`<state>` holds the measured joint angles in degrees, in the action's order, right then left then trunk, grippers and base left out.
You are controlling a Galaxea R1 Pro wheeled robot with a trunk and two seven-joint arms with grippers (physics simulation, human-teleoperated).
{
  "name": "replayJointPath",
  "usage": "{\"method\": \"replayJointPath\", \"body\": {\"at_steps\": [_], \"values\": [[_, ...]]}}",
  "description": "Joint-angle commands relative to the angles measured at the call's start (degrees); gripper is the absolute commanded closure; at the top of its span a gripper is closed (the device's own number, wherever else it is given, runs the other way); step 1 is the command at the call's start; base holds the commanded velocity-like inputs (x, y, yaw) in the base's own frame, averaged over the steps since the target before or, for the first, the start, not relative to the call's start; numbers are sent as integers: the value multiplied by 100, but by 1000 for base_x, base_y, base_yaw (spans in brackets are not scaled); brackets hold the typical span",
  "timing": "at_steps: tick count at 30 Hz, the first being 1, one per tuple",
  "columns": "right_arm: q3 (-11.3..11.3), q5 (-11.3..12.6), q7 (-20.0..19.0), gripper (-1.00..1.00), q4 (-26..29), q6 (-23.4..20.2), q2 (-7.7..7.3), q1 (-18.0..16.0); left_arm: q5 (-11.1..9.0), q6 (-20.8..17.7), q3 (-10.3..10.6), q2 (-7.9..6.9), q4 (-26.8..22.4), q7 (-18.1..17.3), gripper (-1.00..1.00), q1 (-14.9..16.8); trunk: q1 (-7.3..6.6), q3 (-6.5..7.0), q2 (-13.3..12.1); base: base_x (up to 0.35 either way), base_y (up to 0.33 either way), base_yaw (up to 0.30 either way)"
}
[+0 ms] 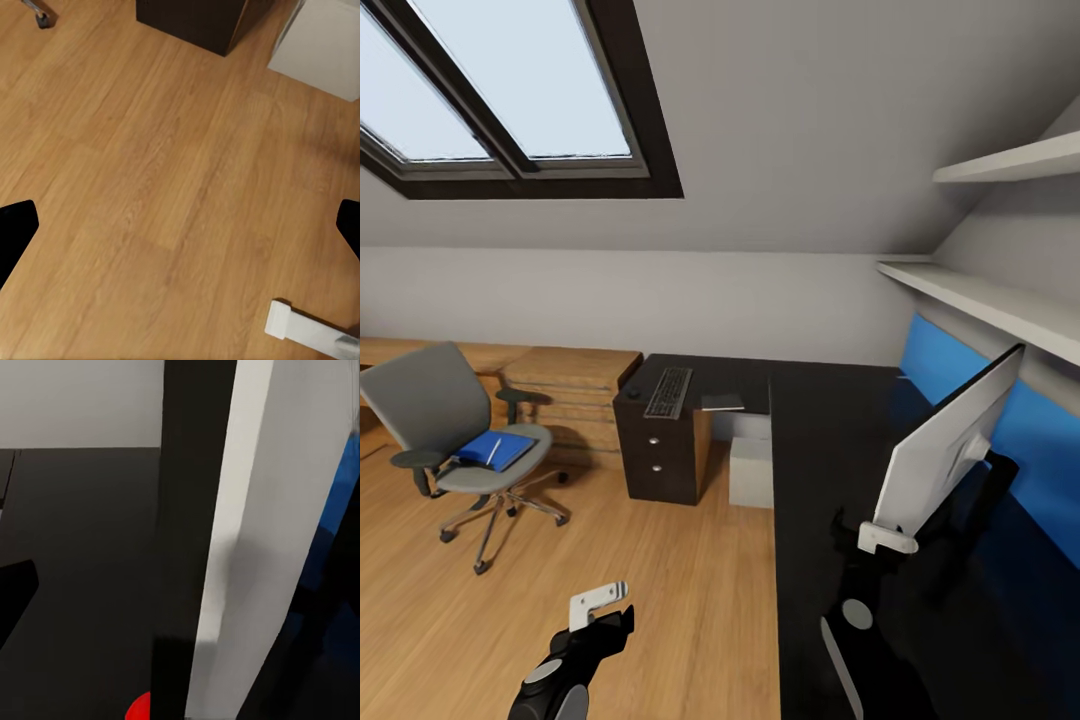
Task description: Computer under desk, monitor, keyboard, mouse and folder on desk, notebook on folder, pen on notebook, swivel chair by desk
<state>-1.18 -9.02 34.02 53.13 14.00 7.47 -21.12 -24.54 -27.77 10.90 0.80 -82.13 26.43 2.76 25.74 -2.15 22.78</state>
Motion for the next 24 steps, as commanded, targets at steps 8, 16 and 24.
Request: {"method": "replayJointPath", "body": {"at_steps": [8, 16, 24], "values": [[-22, -38, 117, -100, -4, 6, -14, -6, -60, -5, 8, -1, 4, 55, -100, 6, 4, -13, 14, 167, 0, 0], [-52, -26, 470, -100, -4, -8, -63, -6, -60, -1, 8, 0, 10, 55, -100, 6, 4, -13, 14, 22, 0, 0], [-66, -16, 642, -100, 1, -31, -76, -6, -60, -15, 45, -2, 12, 55, -100, 6, 4, -13, 14, -34, -91, 0]]}}
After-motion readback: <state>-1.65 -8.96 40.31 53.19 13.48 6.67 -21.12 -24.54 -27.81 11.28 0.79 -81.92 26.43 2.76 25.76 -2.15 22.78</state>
